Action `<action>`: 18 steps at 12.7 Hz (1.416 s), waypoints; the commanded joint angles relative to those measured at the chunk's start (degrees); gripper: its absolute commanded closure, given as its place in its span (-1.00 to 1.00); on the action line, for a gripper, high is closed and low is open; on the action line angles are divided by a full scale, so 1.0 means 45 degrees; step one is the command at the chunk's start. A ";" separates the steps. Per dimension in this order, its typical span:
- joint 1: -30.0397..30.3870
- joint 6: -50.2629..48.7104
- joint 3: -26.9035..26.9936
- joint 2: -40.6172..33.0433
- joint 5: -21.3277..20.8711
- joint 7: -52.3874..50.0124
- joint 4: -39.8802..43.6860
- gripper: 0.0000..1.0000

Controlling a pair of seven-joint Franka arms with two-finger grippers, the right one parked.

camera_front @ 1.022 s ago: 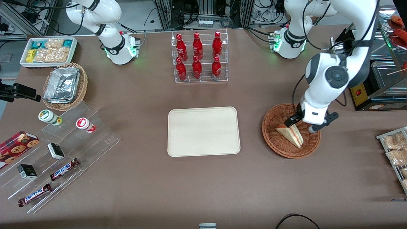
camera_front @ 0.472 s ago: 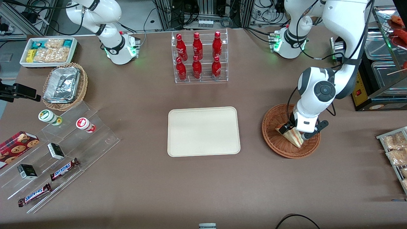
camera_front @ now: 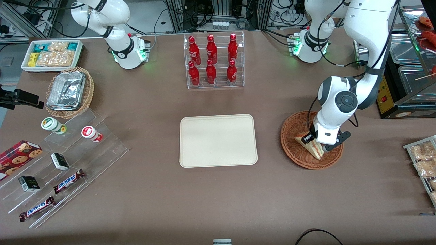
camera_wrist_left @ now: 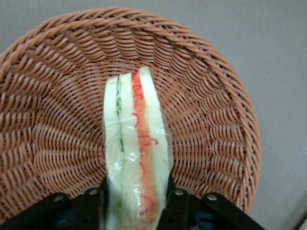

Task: Place sandwich from basket to tray
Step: 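Close the left gripper on the wrapped sandwich and lift it, then carry the sandwich with the left gripper over the cream tray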

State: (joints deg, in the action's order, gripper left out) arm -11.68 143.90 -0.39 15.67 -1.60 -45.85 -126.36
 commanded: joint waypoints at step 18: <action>-0.6172 -0.6453 -0.1262 0.4404 0.1352 0.0422 1.0540 1.00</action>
State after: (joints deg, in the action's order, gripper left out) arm -37.00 113.83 -6.72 30.15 4.41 -45.58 -83.62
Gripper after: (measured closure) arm 0.824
